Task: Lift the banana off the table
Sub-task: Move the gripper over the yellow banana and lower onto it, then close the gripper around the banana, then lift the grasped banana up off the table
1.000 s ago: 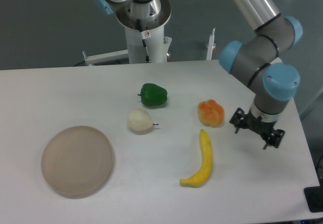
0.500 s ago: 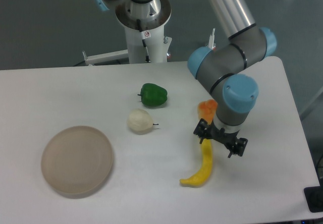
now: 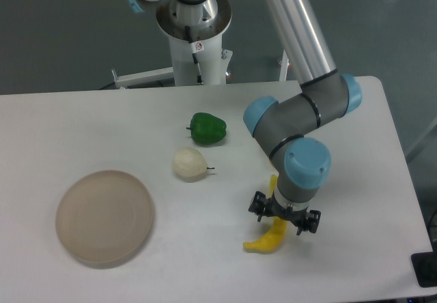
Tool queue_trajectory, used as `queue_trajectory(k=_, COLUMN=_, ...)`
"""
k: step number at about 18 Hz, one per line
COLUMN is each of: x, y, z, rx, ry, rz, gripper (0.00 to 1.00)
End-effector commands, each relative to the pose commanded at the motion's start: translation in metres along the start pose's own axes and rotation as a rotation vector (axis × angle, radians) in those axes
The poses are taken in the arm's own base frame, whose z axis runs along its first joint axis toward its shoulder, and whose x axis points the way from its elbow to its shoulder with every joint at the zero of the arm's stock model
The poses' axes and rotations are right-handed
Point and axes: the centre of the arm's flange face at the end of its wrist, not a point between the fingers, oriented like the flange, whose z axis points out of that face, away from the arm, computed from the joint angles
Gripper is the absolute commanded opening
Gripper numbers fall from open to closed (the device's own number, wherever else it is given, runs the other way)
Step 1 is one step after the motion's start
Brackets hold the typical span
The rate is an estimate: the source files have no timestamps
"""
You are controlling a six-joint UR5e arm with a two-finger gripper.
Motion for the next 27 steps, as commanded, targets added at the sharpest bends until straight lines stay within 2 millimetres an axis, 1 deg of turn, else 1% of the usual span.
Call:
queue_trajectory(k=1, x=0.000, y=0.000, z=0.001, rx=-0.001, ry=0.001, rz=0.003, gripper=0.98)
queue_trajectory(k=2, x=0.001, y=0.000, z=0.005, rx=-0.005, ry=0.006, rz=0.004, gripper=0.86)
queue_trajectory(k=4, x=0.001, y=0.000, z=0.008, rx=-0.007, ry=0.008, rz=0.004, gripper=0.57)
queue_trajectory(k=6, x=0.000, y=0.000, z=0.007, rx=-0.007, ry=0.008, rz=-0.002, gripper=0.22)
queue_trajectory(k=7, x=0.000, y=0.000, z=0.005, rx=-0.005, ry=0.006, rz=-0.002, gripper=0.07)
queue_trajectory(k=8, x=-0.001, y=-0.001, z=0.002, rx=-0.001, ry=0.003, rz=0.000, gripper=0.00)
queue_trajectory(k=11, x=-0.003, y=0.001, z=-0.012, rx=0.014, ry=-0.011, rz=0.003, gripper=0.00)
queue_trajectory(k=12, x=-0.006, y=0.003, z=-0.024, rx=0.025, ry=-0.021, rz=-0.001, gripper=0.00)
queue_trajectory(k=15, x=-0.005, y=0.003, z=-0.049, rx=0.043, ry=-0.045, rz=0.001, gripper=0.00)
queue_trajectory(k=19, x=-0.010, y=0.011, z=-0.084, rx=0.069, ry=-0.080, rz=0.016, gripper=0.00)
queue_trajectory(k=21, x=-0.014, y=0.015, z=-0.092, rx=0.074, ry=-0.093, rz=0.067, gripper=0.00)
queue_trajectory(k=23, x=-0.019, y=0.020, z=-0.099, rx=0.073, ry=-0.095, rz=0.072, gripper=0.00)
queue_trajectory(k=25, x=-0.026, y=0.020, z=-0.111, rx=0.055, ry=-0.073, rz=0.064, gripper=0.00)
queue_trajectory(k=27, x=-0.039, y=0.030, z=-0.122, rx=0.035, ry=-0.055, rz=0.076, gripper=0.00)
